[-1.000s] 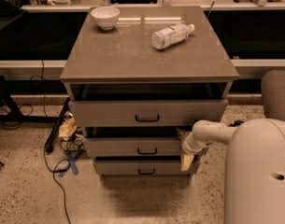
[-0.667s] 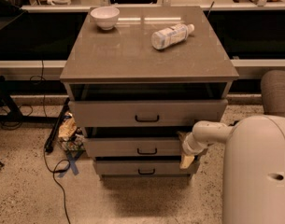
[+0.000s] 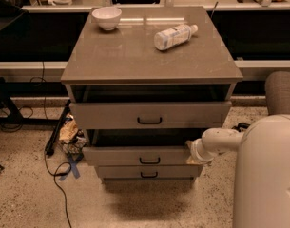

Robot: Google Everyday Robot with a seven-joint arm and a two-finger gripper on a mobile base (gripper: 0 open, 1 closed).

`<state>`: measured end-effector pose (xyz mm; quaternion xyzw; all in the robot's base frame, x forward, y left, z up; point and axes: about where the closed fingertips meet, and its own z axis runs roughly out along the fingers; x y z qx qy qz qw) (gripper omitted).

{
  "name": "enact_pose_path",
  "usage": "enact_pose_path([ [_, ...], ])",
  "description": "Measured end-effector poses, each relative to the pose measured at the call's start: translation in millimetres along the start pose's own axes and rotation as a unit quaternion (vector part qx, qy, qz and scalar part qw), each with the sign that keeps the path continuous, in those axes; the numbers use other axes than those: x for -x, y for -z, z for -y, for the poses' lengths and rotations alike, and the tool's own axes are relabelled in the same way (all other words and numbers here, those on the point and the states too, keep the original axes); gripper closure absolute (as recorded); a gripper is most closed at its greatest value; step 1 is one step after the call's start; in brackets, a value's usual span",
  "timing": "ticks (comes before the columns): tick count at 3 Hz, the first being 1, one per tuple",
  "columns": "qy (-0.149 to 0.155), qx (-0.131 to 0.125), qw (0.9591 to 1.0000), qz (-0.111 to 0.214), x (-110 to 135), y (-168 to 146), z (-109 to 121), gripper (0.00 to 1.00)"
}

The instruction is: Open middle drawer

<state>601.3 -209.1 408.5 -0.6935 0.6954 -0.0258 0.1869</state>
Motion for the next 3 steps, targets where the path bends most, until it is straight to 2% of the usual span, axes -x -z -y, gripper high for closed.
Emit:
enact_pose_path([
  [1, 0.0, 0.0, 1.0, 0.0, 1.1, 4.8, 1.5, 0.86],
  [2, 0.0, 0.0, 1.0, 0.0, 1.5, 6.2, 1.9, 1.0],
  [3, 0.0, 0.0, 1.0, 0.0, 1.6, 6.9, 2.1, 0.82],
])
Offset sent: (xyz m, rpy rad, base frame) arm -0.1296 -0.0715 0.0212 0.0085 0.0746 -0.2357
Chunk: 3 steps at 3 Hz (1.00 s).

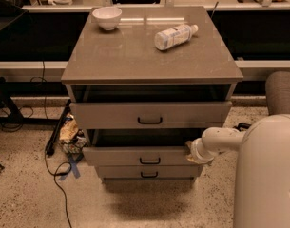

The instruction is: Open middle drawer

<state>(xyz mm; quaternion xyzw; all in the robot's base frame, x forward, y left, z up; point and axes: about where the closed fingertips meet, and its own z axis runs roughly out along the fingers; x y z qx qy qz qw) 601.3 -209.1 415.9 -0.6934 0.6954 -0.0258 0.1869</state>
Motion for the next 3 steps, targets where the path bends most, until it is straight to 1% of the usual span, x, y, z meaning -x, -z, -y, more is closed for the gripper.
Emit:
enact_pose_path([
  [1, 0.0, 0.0, 1.0, 0.0, 0.0, 0.0, 0.0, 0.51],
  [3, 0.0, 0.0, 1.0, 0.0, 0.1, -0.1, -0.1, 0.04],
])
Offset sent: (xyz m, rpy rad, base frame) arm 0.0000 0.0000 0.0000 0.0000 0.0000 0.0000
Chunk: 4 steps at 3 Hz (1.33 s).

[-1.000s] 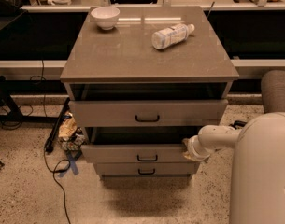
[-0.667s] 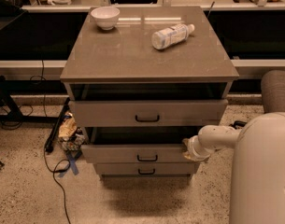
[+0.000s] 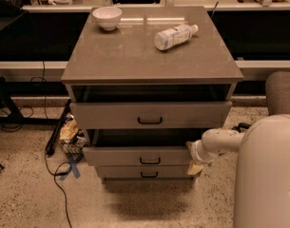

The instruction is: Open middle drawer

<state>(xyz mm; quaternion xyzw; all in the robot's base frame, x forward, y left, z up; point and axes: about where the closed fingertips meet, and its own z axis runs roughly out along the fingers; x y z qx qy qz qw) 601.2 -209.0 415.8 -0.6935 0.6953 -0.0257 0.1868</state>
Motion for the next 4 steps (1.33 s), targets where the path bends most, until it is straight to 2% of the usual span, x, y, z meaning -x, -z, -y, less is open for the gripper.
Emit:
enact_pose_path([
  [1, 0.001, 0.001, 1.0, 0.0, 0.4, -0.6, -0.4, 0.0],
  [2, 0.014, -0.001, 0.9999, -0.004, 7.1, -0.3, 4.8, 0.0],
  [3, 0.018, 0.021, 0.9996, -0.008, 12.0, -9.4, 11.3, 0.02],
  [4, 0.007, 0.045, 0.9989, -0.009, 10.7, -16.5, 12.9, 0.25],
])
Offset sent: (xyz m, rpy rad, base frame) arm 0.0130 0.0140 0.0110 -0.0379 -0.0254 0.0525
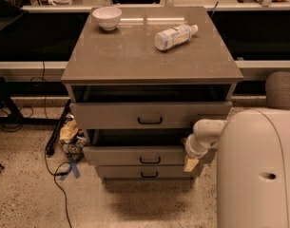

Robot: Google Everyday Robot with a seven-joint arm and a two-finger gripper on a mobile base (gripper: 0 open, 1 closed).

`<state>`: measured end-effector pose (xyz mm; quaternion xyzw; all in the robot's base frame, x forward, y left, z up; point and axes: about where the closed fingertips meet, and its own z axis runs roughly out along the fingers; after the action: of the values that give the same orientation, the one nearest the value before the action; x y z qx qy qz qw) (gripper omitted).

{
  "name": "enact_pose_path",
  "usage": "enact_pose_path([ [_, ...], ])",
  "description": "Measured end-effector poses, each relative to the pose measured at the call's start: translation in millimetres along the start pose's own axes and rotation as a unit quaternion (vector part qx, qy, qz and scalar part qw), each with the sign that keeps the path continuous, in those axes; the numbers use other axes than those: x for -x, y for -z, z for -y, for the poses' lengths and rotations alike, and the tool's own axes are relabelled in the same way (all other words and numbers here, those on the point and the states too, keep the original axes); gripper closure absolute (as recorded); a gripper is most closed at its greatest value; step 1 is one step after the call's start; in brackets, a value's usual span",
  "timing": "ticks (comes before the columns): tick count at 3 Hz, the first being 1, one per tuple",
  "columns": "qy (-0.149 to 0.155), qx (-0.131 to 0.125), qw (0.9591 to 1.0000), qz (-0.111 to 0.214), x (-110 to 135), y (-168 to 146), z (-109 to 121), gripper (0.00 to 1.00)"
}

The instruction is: Open middle drawer

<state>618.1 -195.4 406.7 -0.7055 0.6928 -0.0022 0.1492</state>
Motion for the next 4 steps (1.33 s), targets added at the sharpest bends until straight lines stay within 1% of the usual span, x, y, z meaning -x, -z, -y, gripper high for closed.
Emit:
enact_pose_path([
  [1, -0.019, 0.02, 0.9996, -0.007, -3.7, -4.2, -2.4, 0.48],
  [2, -0.042, 0.026, 0.9985, -0.022, -13.3, 4.5, -11.3, 0.7],
  [3, -0.042, 0.026, 0.9985, -0.022, -13.3, 4.5, -11.3, 0.94],
  [4, -0.078, 0.036, 0.9962, -0.017, -26.5, 10.2, -43.6, 1.0],
])
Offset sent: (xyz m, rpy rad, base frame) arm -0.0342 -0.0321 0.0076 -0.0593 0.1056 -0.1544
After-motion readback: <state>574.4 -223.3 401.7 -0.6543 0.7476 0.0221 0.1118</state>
